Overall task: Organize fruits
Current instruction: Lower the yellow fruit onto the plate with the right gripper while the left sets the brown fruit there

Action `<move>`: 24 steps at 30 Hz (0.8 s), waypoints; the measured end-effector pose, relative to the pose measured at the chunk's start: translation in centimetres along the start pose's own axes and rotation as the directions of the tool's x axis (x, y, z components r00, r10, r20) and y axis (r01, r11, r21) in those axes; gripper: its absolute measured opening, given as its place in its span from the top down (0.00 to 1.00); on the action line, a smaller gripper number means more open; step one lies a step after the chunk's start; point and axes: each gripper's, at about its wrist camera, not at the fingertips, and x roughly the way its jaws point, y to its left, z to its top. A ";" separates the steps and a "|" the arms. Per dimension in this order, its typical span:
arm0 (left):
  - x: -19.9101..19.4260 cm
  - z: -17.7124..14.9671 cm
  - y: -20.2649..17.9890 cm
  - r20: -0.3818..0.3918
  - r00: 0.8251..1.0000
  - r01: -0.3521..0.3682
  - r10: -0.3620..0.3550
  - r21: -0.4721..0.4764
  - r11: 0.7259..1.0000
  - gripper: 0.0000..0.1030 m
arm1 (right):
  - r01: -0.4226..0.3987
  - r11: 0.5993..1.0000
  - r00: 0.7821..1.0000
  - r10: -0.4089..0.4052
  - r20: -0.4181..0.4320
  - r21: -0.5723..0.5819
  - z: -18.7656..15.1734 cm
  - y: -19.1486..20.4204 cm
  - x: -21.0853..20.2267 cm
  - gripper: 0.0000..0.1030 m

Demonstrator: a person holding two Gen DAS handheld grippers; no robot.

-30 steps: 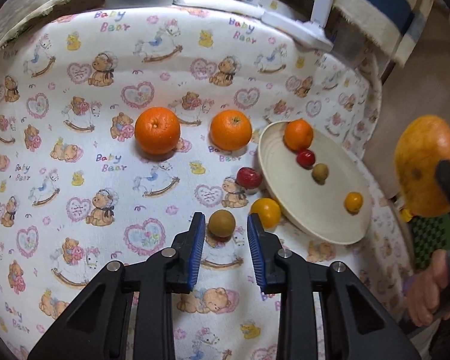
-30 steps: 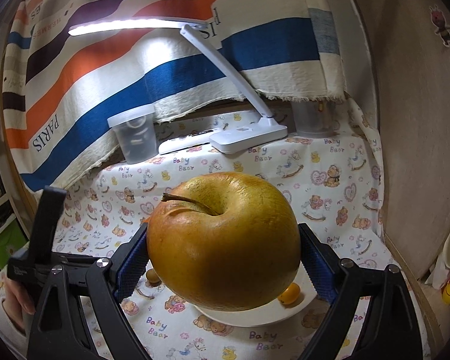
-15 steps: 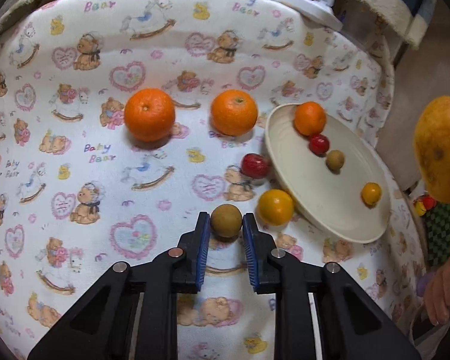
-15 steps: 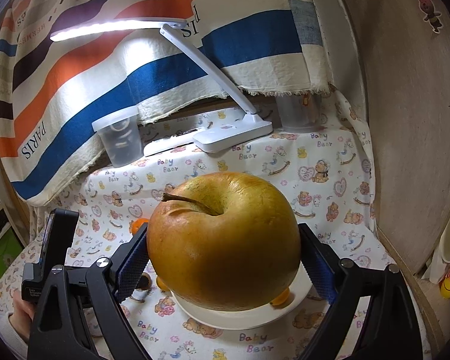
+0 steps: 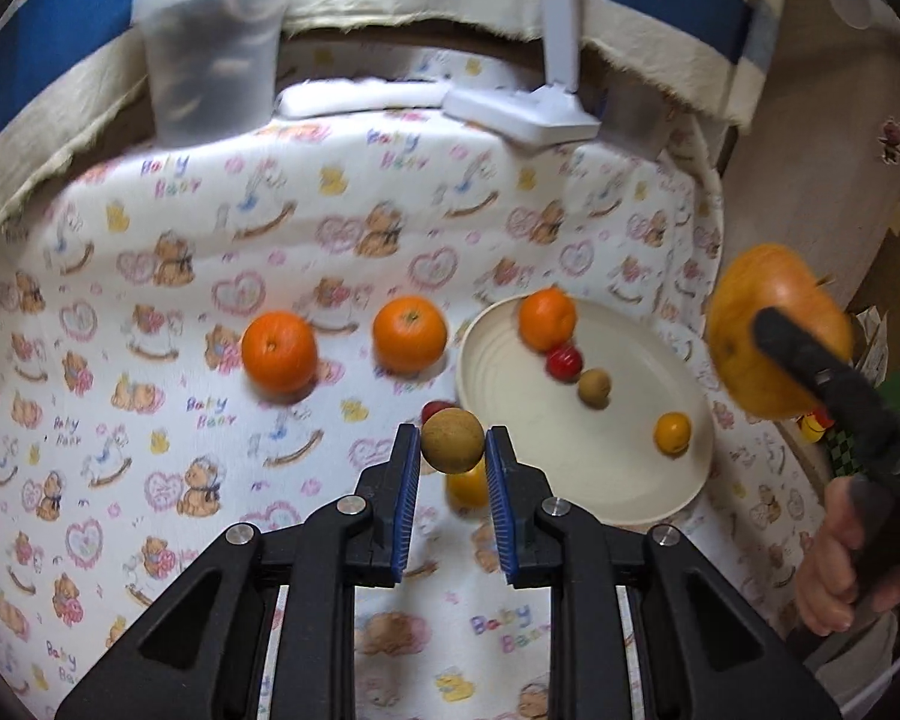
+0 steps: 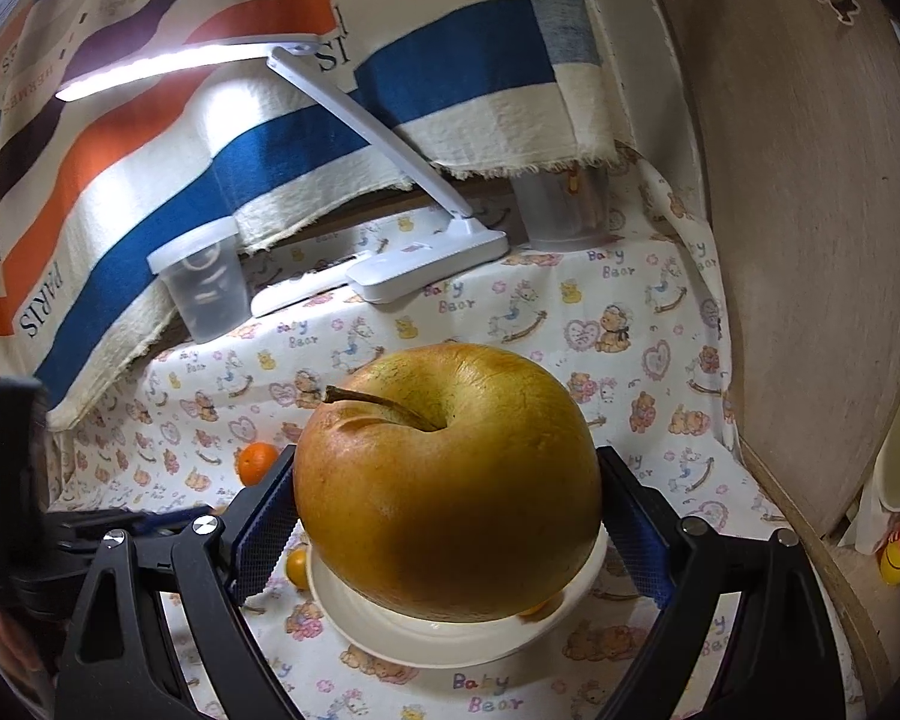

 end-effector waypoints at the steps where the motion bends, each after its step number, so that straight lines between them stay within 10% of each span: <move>1: 0.0 0.1 -0.2 0.001 1.000 0.008 -0.008 -0.001 1.000 0.79 | 0.008 1.000 1.000 -0.008 0.001 -0.006 0.0 0.0 0.2 0.10; 24: 5.6 -0.4 -3.3 -0.064 0.996 0.072 -0.068 0.052 0.996 0.79 | 0.043 0.999 0.984 -0.040 -0.173 0.011 -1.6 -2.1 6.8 0.10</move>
